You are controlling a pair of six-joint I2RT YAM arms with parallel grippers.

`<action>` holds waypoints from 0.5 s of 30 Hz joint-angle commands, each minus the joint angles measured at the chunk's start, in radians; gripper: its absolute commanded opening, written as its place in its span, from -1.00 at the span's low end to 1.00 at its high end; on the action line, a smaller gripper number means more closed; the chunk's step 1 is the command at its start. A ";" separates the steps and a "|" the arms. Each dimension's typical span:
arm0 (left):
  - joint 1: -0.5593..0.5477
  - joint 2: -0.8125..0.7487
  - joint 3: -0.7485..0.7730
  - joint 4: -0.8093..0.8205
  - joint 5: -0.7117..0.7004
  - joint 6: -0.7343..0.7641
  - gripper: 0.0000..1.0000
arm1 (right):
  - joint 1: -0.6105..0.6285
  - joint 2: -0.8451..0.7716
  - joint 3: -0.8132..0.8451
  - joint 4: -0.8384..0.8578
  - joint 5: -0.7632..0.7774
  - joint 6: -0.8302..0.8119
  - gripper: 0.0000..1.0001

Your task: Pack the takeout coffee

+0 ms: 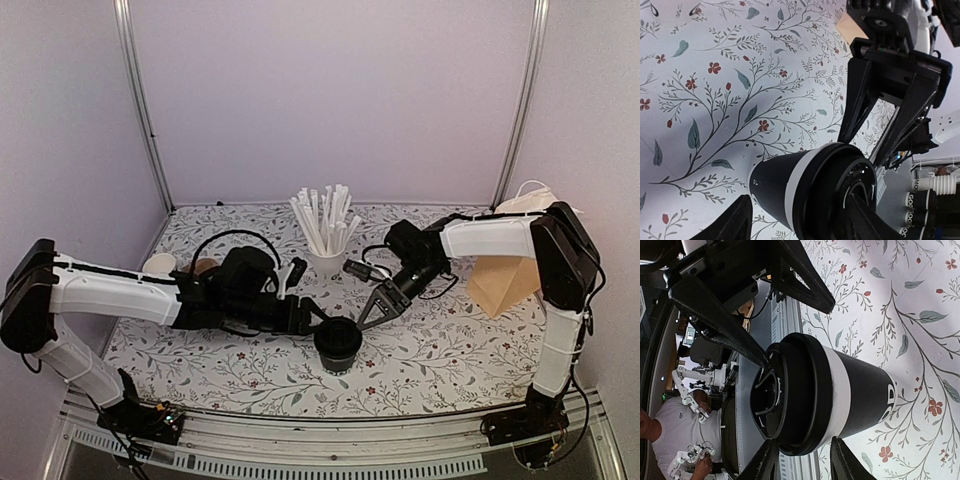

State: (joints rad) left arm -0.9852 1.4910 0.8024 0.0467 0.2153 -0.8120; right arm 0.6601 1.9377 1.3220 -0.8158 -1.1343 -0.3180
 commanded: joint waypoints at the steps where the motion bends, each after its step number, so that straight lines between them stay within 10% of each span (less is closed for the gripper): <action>1: -0.011 0.022 0.017 0.004 0.011 0.020 0.30 | 0.001 0.027 0.025 -0.008 -0.009 -0.007 -0.28; 15: -0.010 0.090 -0.051 -0.008 0.032 -0.002 0.08 | 0.009 0.104 -0.006 0.031 0.100 0.030 -0.52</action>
State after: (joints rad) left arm -0.9855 1.5387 0.8017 0.1017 0.2508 -0.8158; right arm 0.6590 1.9839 1.3304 -0.8154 -1.1526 -0.3065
